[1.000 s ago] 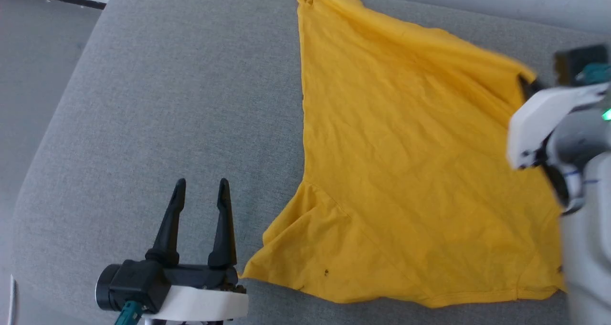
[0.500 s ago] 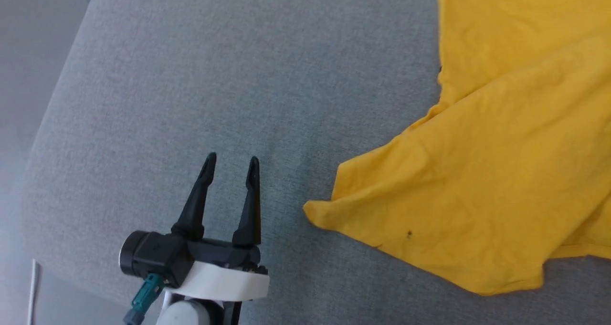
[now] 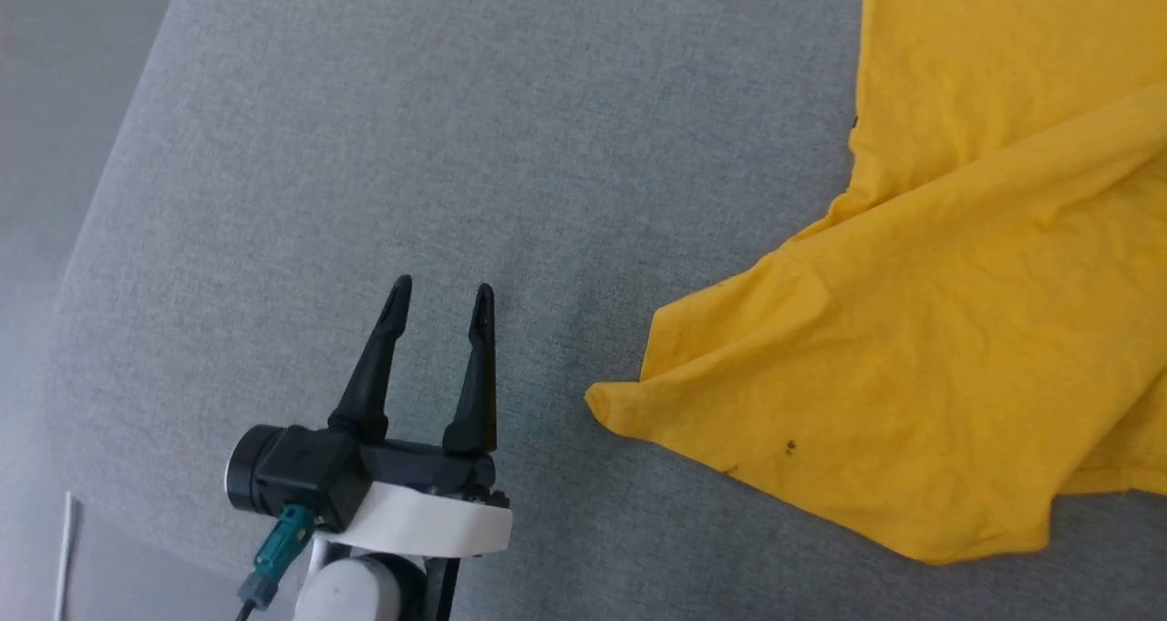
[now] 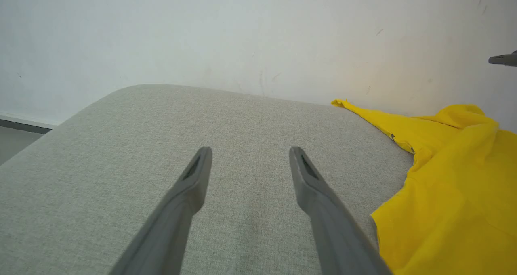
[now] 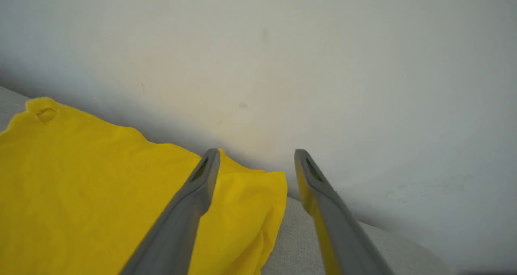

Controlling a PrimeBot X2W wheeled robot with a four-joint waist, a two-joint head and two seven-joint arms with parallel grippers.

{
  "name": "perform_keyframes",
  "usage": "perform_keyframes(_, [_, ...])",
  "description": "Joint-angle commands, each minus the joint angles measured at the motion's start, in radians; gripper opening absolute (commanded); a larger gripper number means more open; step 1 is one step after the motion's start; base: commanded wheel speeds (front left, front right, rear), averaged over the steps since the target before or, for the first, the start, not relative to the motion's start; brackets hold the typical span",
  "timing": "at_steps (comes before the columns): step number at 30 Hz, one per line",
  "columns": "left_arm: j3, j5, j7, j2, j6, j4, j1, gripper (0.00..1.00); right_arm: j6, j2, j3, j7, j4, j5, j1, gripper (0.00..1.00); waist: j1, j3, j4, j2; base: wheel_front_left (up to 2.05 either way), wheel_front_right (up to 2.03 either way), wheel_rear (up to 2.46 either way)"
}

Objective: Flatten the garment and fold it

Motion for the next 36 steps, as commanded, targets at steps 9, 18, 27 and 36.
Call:
perform_keyframes(9, [0.052,0.03,-0.005,-0.004,0.006,-0.013,0.074,1.0,-0.001,0.166,-0.07,-0.203,-0.378,0.139,0.342,1.0,0.0,-0.16,-0.115,-0.0001,0.0,0.0,0.0])
perform_keyframes(18, [0.085,0.049,-0.005,0.003,-0.001,-0.033,0.136,1.0,-0.001,0.331,-0.2,-0.369,-0.617,0.3,0.83,1.0,0.0,-0.212,-0.176,-0.0001,0.0,0.0,0.0])
perform_keyframes(27, [-0.01,0.112,0.1,0.096,-0.113,0.059,-0.029,1.0,-0.001,0.331,-0.21,-0.475,-0.599,0.418,0.923,1.0,0.0,-0.203,-0.226,-0.0001,0.0,0.0,0.0])
perform_keyframes(36, [-0.252,0.019,0.394,0.259,-0.165,0.24,-0.269,1.0,-0.001,0.332,-0.204,-0.448,-0.622,0.422,0.898,1.0,0.0,-0.176,-0.237,-0.0001,0.0,0.0,0.0])
